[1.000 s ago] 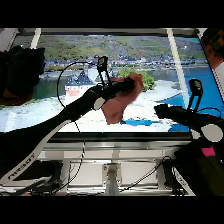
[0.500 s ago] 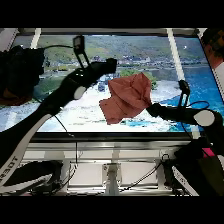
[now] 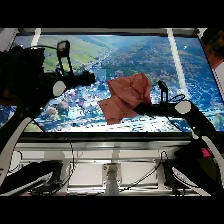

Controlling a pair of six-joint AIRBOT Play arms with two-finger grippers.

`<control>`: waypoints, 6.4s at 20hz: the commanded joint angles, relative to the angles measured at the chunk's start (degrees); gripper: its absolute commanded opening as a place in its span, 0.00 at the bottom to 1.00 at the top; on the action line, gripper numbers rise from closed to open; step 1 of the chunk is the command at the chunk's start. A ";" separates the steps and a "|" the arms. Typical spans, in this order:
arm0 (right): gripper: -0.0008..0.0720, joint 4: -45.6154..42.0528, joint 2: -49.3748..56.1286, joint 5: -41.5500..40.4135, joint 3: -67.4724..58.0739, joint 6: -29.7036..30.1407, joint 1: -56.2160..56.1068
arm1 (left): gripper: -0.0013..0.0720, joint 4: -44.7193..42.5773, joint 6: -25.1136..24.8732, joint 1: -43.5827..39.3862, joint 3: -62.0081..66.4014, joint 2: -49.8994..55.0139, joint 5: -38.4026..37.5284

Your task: Fold the clothes and pants, and hang the long-sleeved shirts on hangers.

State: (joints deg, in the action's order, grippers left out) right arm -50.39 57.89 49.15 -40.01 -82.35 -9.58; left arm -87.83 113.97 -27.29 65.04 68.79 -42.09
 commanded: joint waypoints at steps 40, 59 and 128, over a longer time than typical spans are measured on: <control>0.74 -8.50 0.92 -0.50 -7.61 1.07 7.56 | 0.76 27.93 -7.32 -7.63 -14.58 12.44 12.61; 0.74 -11.76 0.92 -0.66 -7.61 1.09 7.56 | 0.04 34.36 -12.87 -2.84 -4.42 3.41 17.84; 0.84 -9.86 16.81 4.20 -22.80 14.14 -1.60 | 0.78 13.86 -34.36 49.90 -31.08 -13.79 -36.68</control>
State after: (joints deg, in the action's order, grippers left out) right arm -60.07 74.65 53.95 -62.76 -68.58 -11.11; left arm -76.77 85.19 17.47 36.25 54.98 -77.82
